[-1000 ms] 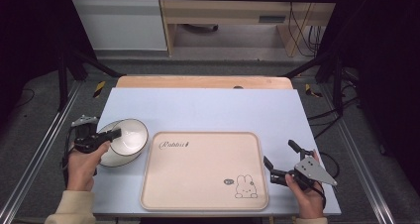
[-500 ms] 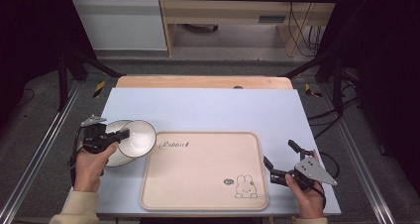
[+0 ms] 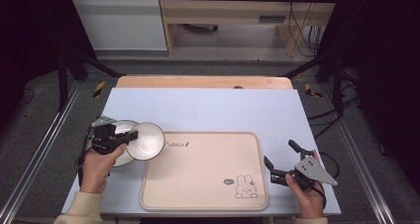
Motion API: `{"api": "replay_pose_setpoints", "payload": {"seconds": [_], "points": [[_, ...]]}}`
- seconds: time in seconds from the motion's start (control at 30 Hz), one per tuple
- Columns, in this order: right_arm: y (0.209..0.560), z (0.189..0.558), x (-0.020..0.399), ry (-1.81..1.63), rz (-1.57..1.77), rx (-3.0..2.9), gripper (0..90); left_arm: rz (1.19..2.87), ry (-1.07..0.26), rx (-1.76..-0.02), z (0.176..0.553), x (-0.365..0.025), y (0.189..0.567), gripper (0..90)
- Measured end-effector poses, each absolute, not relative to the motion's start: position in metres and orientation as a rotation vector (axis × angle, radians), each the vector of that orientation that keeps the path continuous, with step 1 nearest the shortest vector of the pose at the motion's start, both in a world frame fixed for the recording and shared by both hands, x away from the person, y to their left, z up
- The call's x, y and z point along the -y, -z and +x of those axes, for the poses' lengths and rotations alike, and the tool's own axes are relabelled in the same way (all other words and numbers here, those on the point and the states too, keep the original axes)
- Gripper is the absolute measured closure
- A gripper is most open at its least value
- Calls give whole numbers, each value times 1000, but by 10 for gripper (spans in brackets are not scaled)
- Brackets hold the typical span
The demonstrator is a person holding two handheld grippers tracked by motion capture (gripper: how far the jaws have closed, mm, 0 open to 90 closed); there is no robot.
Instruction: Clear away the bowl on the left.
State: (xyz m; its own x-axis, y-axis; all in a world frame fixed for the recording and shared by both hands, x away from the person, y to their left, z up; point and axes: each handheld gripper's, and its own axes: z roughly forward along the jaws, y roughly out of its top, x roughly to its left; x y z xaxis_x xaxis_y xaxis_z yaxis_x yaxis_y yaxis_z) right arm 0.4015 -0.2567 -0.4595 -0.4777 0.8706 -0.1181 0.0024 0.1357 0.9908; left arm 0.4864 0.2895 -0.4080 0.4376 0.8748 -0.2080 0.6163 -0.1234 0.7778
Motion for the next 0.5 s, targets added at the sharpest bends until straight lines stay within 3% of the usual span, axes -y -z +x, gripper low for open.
{"api": "replay_pose_setpoints", "payload": {"seconds": [0.5], "points": [[460,402,257,-1441,861,-1650,29,1852,-341,-1224,485,-275,406,821]]}}
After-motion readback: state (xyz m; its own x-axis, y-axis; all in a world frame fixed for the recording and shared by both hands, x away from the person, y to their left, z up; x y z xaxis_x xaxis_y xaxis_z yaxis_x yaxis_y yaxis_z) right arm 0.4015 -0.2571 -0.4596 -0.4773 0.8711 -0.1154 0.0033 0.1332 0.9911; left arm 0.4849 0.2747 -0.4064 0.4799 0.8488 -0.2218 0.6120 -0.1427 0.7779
